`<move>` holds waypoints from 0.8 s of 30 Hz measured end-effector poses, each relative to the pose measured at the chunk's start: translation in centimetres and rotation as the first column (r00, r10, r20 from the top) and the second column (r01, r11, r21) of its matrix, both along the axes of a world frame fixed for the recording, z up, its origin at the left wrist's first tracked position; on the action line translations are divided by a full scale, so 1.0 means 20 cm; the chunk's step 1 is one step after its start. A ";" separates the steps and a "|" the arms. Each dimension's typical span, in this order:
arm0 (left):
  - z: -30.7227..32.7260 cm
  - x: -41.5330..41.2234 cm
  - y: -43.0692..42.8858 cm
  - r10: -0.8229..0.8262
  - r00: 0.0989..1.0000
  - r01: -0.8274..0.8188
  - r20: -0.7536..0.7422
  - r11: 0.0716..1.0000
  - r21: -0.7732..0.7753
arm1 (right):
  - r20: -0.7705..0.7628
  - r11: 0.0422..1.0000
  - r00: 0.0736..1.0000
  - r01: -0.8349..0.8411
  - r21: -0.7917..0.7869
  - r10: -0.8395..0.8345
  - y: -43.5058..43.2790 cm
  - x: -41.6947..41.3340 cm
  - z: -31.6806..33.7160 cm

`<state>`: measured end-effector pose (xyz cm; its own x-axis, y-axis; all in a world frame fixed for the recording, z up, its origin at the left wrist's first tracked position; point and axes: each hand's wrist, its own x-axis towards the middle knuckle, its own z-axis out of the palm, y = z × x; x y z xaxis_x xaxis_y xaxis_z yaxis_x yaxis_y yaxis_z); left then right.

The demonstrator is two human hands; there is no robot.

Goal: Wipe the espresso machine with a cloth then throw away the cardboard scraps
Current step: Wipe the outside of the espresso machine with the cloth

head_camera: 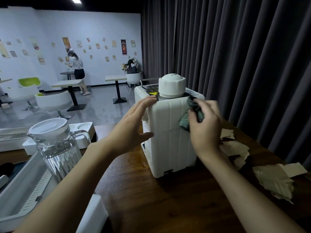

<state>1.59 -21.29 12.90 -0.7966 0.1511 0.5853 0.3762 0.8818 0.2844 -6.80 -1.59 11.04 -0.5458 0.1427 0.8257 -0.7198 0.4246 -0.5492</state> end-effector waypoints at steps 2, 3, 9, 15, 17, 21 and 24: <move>0.00 0.00 0.00 -0.004 1.000 0.004 -0.006 1.000 0.004 | -0.046 0.998 0.997 -0.056 0.043 0.058 -0.08 0.07 -0.01; 0.00 0.00 0.00 -0.006 1.000 0.006 -0.010 1.000 0.008 | -0.064 0.992 0.993 -0.093 0.085 0.099 -0.11 0.11 -0.03; 0.01 0.01 0.00 -0.007 1.000 0.007 0.003 1.000 0.004 | -0.124 0.947 0.968 -0.180 0.266 0.219 -0.13 0.14 -0.07; 0.01 0.01 0.00 0.016 0.999 -0.015 0.029 1.000 -0.006 | -0.026 0.991 0.996 -0.077 0.113 0.080 0.06 -0.01 -0.13; 0.00 0.01 0.00 0.006 1.000 -0.006 0.028 1.000 0.005 | 0.009 0.998 0.999 -0.043 0.034 0.043 0.10 -0.05 -0.15; -0.03 -0.01 0.01 -0.002 1.000 0.003 -0.008 0.999 0.053 | 0.040 0.998 0.999 -0.023 0.053 0.020 0.07 -0.02 -0.22; -0.04 -0.01 0.05 0.020 0.999 -0.016 -0.036 0.995 0.097 | 0.015 0.974 0.995 -0.095 0.208 0.094 0.06 0.00 -0.26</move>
